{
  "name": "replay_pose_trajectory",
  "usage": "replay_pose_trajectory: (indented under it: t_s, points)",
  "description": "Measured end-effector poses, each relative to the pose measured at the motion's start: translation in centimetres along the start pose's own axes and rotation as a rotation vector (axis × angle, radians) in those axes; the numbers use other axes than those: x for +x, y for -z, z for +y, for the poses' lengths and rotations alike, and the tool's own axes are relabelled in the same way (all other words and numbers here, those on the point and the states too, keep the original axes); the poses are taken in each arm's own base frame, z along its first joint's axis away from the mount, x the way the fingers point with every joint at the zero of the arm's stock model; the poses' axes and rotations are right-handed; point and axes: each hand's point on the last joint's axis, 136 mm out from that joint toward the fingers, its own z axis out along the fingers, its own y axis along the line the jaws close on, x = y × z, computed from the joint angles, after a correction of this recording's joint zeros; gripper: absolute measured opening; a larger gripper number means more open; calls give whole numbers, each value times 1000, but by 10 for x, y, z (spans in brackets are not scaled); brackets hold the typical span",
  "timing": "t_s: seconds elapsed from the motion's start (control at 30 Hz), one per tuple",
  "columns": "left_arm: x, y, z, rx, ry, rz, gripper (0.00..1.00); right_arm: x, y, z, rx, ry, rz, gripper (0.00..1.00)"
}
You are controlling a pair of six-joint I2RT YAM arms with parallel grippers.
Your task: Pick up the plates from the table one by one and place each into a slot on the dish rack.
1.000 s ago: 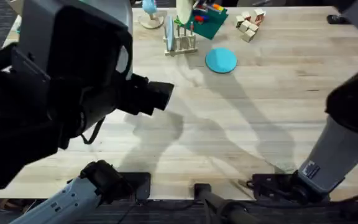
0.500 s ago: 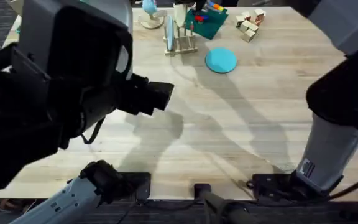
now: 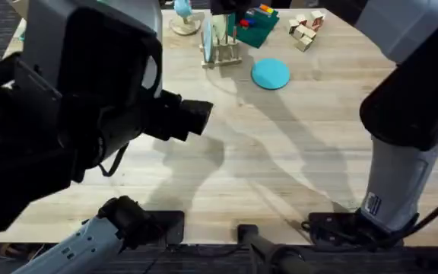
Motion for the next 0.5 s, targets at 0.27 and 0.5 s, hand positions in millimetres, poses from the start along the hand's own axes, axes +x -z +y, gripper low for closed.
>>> replay_pose_trajectory:
  t_s: [0.27,0.5]
  points:
    - [0,0,0,0,0,0,994,-2,-3,1,-2,-14,-12,31]
    - [0,0,0,0,0,0,994,18,-29,4,18,-2,40,31]
